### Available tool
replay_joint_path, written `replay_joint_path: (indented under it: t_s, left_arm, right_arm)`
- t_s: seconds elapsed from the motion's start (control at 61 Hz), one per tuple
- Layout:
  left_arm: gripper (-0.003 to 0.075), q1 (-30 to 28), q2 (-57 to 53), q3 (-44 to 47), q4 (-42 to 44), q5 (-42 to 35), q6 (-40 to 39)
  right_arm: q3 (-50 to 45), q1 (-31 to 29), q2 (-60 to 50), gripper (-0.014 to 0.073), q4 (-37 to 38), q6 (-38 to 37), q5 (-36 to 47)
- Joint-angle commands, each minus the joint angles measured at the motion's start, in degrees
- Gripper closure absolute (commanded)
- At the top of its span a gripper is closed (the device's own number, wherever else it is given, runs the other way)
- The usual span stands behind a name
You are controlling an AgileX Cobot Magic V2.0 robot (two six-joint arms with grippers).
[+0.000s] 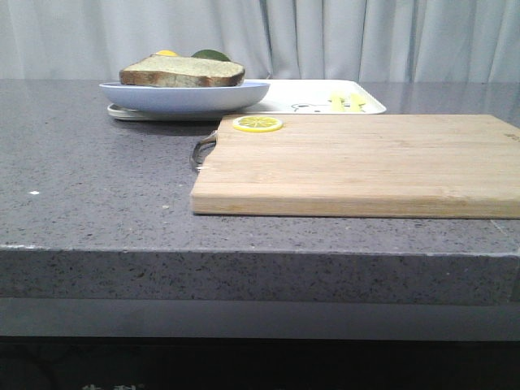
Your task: Place bread and move sandwich to tray
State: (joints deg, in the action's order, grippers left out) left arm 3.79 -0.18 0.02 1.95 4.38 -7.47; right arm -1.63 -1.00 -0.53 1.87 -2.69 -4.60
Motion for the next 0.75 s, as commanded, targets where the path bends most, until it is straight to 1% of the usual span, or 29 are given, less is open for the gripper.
replay_joint_path:
  t_s: [0.0,0.164,0.311,0.738]
  left_arm:
    - [0.0738,0.05,-1.16,0.4,-0.02,-5.17,-0.59]
    - [0.0738,0.05,-1.16,0.4,-0.02,-5.17,-0.59]
    - [0.0738,0.05,-1.16,0.4,-0.02,-5.17,-0.59]
    - [0.0738,0.05,-1.16,0.4,-0.02,-5.17,-0.59]
  right_arm:
    - [0.23,-0.3,-1.36,0.0712,-0.18,0.01,4.99]
    - [0.23,-0.42,-1.36,0.0712,-0.18,0.01,4.6]
    - [0.23,-1.71,-1.36,0.0712,-0.18,0.01,4.6]
    - [0.23,-1.65,-1.36,0.0712,-0.18,0.01,4.6]
